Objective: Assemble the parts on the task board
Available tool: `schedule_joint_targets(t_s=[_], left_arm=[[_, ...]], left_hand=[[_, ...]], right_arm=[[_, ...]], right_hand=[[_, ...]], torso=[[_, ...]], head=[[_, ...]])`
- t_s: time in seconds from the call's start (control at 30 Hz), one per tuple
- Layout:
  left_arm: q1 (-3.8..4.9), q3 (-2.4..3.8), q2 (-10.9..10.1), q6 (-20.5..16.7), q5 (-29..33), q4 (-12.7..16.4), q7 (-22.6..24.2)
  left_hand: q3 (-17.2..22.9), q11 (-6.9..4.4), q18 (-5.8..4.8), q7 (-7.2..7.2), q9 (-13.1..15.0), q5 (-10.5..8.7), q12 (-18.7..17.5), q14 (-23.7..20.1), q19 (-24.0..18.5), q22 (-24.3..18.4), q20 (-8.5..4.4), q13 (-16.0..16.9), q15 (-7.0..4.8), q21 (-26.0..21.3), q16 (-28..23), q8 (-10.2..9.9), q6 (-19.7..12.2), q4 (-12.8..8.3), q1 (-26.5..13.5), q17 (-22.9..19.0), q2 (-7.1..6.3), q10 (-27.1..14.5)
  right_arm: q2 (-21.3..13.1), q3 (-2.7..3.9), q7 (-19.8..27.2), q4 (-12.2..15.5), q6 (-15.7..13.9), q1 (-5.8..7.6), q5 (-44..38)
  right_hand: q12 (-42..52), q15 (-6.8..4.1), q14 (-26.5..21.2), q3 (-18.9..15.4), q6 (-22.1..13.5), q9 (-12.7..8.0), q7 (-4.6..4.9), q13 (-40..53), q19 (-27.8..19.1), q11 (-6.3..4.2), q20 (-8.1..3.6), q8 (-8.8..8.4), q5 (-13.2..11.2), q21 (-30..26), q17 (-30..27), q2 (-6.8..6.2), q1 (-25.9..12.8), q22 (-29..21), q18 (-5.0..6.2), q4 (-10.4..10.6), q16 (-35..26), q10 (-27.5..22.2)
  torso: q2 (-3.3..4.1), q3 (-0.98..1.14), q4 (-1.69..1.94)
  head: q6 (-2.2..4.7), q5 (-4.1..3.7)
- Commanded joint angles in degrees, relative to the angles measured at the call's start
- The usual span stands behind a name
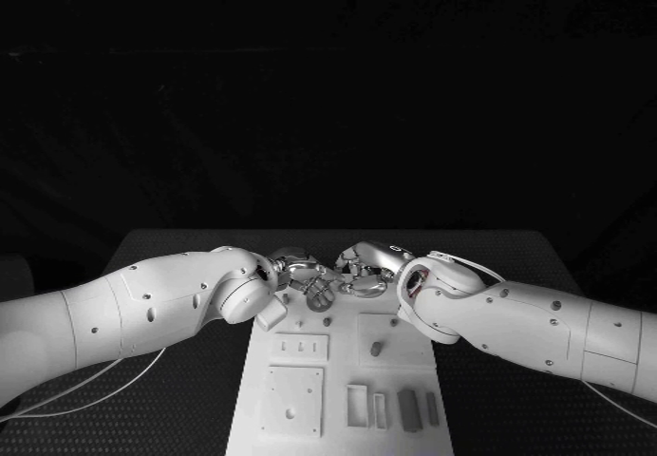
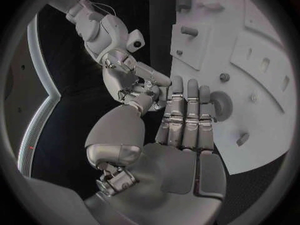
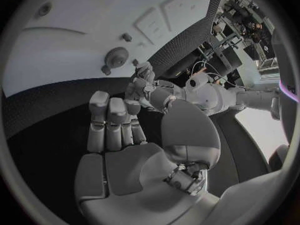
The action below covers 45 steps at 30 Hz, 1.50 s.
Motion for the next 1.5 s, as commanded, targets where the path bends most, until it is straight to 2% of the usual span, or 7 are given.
schedule_joint_targets(t_s=[0.03,0.53,0.63,0.9,1.13,1.27,1.5], left_arm=[[0.07,0.08,0.2,0.18,0.62,0.07,1.04],[0.05,0.06,0.0,-0.21,0.77,-0.04,0.74],[0.05,0.05,-0.03,-0.24,0.77,-0.02,0.65],[0.05,0.03,-0.13,0.16,0.79,-0.09,0.35],[0.05,0.01,-0.29,0.42,-0.47,0.02,-0.19],[0.05,-0.04,-0.89,-0.04,-4.01,0.2,-1.4],[0.06,-0.28,-2.39,0.87,-11.22,1.38,-4.21]], left_hand=[[0.92,-0.02,-0.44,-0.07,0.42,0.98,0.45,0.25,-0.28,1.21,-0.18,0.31,-0.33,0.17,-0.27,0.39,0.74,0.09,-0.33,0.13,0.34,0.67],[2.89,-0.22,-0.68,-0.28,1.73,2.57,0.43,0.24,-0.8,1.25,-0.26,1.88,-0.34,0.81,-0.1,0.08,1.45,-3.75,-4.5,0.47,3.74,1.03],[6.34,-0.35,-0.69,-0.55,2.43,1.57,0.53,0.33,-0.69,1.17,-0.28,2.6,-0.36,0.98,-0.1,0.02,1.83,-3.74,-5.1,0.5,2.79,1.24],[8.5,-0.55,-0.85,-0.82,3.66,4.7,0.72,0.65,-0.92,1.27,-0.37,3.82,-0.48,1.49,0.25,-0.01,2.36,-4.7,-7.09,0.83,2.58,1.57],[8.92,-0.69,-1.07,-0.86,4.18,5.84,0.94,1.0,-1.4,1.3,-0.43,4.37,-0.61,1.6,0.6,0.08,2.76,-5.03,-7.66,1.08,2.59,1.94],[9.11,-0.66,-1.61,-0.71,4.64,4.95,0.89,1.02,-2.69,1.41,-0.37,4.78,-0.56,1.58,0.76,-0.08,2.7,-5.09,-8.07,1.24,2.97,1.86],[9.17,-1.03,-2.35,-0.97,5.68,7.75,1.46,2.08,-4.0,1.49,-0.77,5.8,-1.03,2.4,1.97,0.18,3.64,-5.27,-8.63,1.94,2.59,2.92]], right_arm=[[0.11,-0.01,0.77,0.24,1.36,-0.04,-0.5],[-0.34,-0.06,2.59,-0.2,0.17,-0.04,3.23],[-0.38,-0.07,3.28,-0.33,-0.51,-0.04,4.71],[-0.7,-0.11,4.49,-0.84,-1.91,-0.04,6.8],[-2.12,-0.11,7.08,-1.93,-2.32,-0.05,9.87],[-4.27,-0.1,10.42,-3.22,-4.49,-0.06,16.93],[-6.3,0.78,14.17,-6.13,-5.73,0.09,29.54]], right_hand=[[0.1,-0.36,0.07,0.33,12.03,0.01,-1.38,-0.03,-0.11,-2.2,-0.43,0.22,-0.06,0.32,0.03,-0.09,-0.52,0.29,2.75,0.07,-0.03,-2.51],[-0.83,-0.09,-0.52,-0.85,10.57,-0.08,-0.98,-0.34,-0.48,-1.83,-0.32,-0.58,0.01,0.04,-0.1,-1.93,-1.24,0.18,2.75,0.09,-0.64,-3.4],[-1.87,1.52,-2.09,-3.81,6.5,-1.54,0.88,-0.59,-1.94,-0.14,0.13,-3.4,0.24,-0.82,-0.27,-3.69,-2.44,0.03,2.75,-0.12,-1.62,-5.39],[-4.66,4.63,-6.0,-10.47,-1.68,-4.51,4.17,-2.25,-5.95,3.08,2.11,-8.46,1.36,-3.14,-0.72,-5.52,-3.63,-0.25,2.69,0.0,-3.41,-9.74],[-5.8,5.5,-10.16,-15.47,-3.54,-5.61,4.8,-3.82,-9.36,3.73,4.25,-9.11,0.99,-4.85,-1.13,-5.91,-5.3,-0.09,2.57,-0.12,-4.35,-12.88],[-5.59,5.31,-10.93,-18.95,-3.28,-5.75,4.59,-4.5,-10.02,3.68,4.77,-8.54,3.9,-4.83,-1.07,-5.64,-7.97,0.31,2.75,0.23,-3.7,-12.98],[-5.17,5.63,-11.07,-21.17,-2.28,-6.06,4.99,-5.3,-10.17,4.02,4.71,-7.89,9.65,-4.74,-1.37,-3.84,-8.88,0.59,2.75,0.05,-3.15,-12.7]], torso=[[0.02,0.01,0.02],[-0.01,0.05,-0.05],[-0.01,0.05,-0.05],[0.0,0.06,-0.02],[-0.03,0.05,-0.02],[-0.02,0.08,-0.05],[-0.05,0.14,-0.16]], head=[[-0.12,-0.1],[-0.25,-0.05],[-0.26,0.02],[-0.45,-0.04],[-0.55,-0.06],[-0.64,0.16],[-0.85,0.51]])
